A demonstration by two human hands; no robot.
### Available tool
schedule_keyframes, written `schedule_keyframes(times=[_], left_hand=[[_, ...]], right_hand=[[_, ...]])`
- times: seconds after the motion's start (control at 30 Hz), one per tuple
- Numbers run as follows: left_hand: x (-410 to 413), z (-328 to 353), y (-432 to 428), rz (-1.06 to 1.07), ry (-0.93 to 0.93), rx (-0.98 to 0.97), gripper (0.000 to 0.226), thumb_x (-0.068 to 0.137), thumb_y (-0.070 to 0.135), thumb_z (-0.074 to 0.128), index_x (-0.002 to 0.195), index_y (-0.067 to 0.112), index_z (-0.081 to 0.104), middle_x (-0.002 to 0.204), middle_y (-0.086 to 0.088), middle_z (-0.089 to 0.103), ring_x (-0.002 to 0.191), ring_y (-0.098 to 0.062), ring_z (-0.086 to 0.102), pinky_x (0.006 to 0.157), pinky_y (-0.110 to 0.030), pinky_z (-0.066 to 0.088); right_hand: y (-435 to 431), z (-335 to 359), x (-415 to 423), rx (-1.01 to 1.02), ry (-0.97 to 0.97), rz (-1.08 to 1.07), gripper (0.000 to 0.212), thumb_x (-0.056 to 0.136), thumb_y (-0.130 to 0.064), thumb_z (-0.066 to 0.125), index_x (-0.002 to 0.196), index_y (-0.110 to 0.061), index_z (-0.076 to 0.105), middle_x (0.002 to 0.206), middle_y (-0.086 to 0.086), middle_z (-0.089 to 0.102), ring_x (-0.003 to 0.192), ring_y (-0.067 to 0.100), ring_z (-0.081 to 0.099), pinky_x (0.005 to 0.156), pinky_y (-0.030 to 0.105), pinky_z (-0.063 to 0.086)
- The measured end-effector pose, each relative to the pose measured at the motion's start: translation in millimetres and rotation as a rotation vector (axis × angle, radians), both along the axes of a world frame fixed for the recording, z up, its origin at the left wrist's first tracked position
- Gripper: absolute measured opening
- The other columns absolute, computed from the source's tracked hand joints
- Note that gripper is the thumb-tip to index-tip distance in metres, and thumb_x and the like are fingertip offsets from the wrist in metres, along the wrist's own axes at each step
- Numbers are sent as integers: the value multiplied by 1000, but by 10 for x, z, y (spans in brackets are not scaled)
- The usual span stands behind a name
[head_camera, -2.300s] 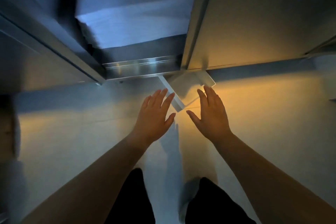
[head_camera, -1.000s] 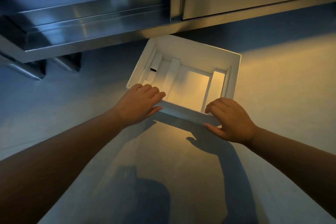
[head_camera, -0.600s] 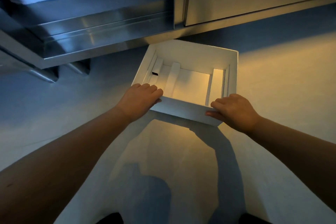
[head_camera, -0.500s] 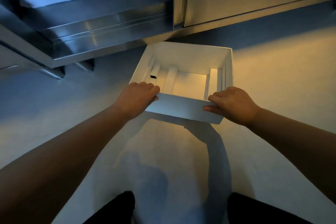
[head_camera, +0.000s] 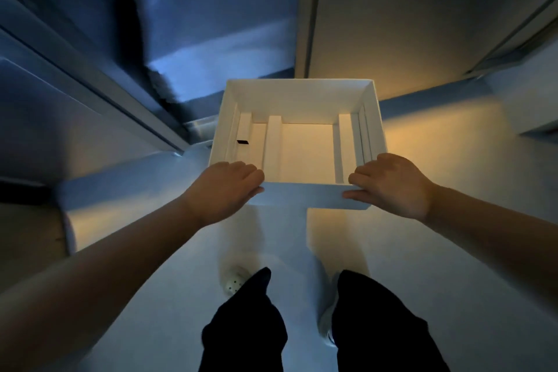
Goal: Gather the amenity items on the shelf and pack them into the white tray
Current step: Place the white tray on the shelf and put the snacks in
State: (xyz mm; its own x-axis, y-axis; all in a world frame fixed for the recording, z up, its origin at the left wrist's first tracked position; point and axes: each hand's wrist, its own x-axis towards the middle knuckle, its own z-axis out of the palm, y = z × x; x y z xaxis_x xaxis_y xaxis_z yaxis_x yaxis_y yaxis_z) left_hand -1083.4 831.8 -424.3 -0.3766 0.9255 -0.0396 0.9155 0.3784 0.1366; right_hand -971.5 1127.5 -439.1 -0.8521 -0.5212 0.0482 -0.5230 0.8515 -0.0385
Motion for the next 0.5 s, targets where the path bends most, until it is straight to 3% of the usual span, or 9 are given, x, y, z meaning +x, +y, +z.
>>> schedule_keyframes(times=[0.1, 0.23, 0.5], left_hand=[[89, 990, -137, -4, 15, 18, 18, 78, 15, 74, 76, 7, 58, 62, -7, 56, 49, -21, 51, 39, -28, 37], [351, 2093, -318, 80, 104, 38, 17, 80, 17, 73, 79, 8, 58, 66, -6, 58, 54, -24, 54, 40, -28, 34], [1441, 3529, -690, 334, 372, 75, 20, 77, 20, 75, 75, 7, 60, 67, -6, 58, 58, -25, 59, 33, -27, 40]], right_hand=[[-89, 917, 19, -21, 56, 26, 29, 77, -34, 70, 62, -12, 58, 53, 3, 55, 43, 25, 53, 47, 25, 37], [-128, 1967, -51, -39, 105, 111, 29, 80, -34, 64, 63, -11, 59, 53, 3, 55, 41, 22, 49, 49, 25, 35], [-376, 3289, -7, -121, 384, 437, 41, 92, -40, 47, 60, -15, 55, 54, 2, 52, 44, 23, 51, 45, 27, 42]])
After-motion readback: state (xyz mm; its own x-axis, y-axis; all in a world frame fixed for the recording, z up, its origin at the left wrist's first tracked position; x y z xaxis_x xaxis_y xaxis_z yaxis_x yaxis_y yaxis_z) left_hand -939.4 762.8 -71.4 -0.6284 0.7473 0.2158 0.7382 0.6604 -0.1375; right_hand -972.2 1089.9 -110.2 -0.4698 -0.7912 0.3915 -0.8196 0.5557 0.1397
